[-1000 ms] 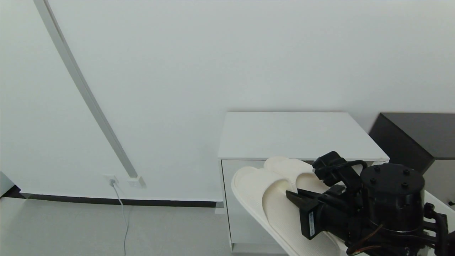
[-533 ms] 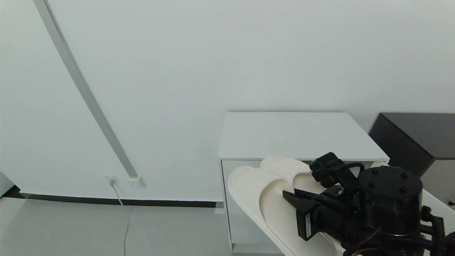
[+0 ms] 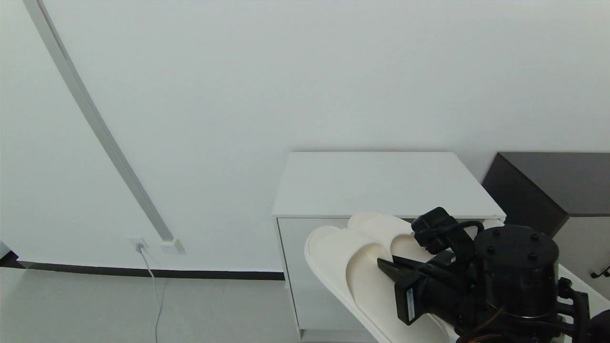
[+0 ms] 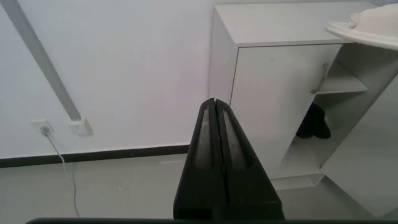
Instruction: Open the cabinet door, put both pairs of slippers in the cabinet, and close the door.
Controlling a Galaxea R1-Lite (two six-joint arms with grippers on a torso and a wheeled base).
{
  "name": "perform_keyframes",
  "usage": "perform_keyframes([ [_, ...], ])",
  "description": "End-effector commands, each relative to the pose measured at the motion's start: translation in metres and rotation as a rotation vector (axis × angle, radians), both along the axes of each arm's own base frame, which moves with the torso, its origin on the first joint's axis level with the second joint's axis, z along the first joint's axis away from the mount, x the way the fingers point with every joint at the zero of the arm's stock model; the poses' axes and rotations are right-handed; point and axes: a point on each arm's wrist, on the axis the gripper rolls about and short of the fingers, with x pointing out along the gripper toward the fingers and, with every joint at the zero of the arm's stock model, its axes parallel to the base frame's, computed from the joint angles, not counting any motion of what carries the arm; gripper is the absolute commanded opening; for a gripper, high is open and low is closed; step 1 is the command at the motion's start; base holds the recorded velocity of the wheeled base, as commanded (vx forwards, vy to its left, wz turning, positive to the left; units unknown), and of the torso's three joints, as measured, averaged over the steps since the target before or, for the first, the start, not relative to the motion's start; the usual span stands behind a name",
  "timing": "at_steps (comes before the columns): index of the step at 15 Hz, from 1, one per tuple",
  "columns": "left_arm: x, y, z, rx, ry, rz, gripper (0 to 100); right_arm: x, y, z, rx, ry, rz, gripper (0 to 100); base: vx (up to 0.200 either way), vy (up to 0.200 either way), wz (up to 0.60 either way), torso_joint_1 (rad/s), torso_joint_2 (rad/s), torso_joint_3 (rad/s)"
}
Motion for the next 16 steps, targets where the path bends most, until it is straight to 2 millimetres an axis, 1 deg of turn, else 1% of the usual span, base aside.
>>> perform_keyframes([
  [1, 0.000, 0.000, 0.000, 0.000, 0.002, 0.001, 0, 0.000, 0.000, -0.001, -0.003, 0.003, 0.000, 0, 0.000, -0.200, 0.00, 0.002, 0.00, 0.007],
  [11, 0.000, 0.000, 0.000, 0.000, 0.002, -0.001, 0, 0.000, 0.000, -0.004, 0.006, -0.003, 0.001, 0, 0.000, -0.200, 0.00, 0.004, 0.00, 0.001],
  [13, 0.000, 0.000, 0.000, 0.000, 0.002, -0.001, 0, -0.002, -0.003, -0.006, 0.010, -0.011, 0.004, 0, 0.000, 0.000, 0.00, 0.000, 0.00, 0.000],
  [16, 0.000, 0.000, 0.000, 0.000, 0.002, -0.001, 0, 0.000, 0.000, -0.012, 0.013, -0.016, -0.002, 0, 0.000, 0.000, 0.00, 0.000, 0.00, 0.000],
])
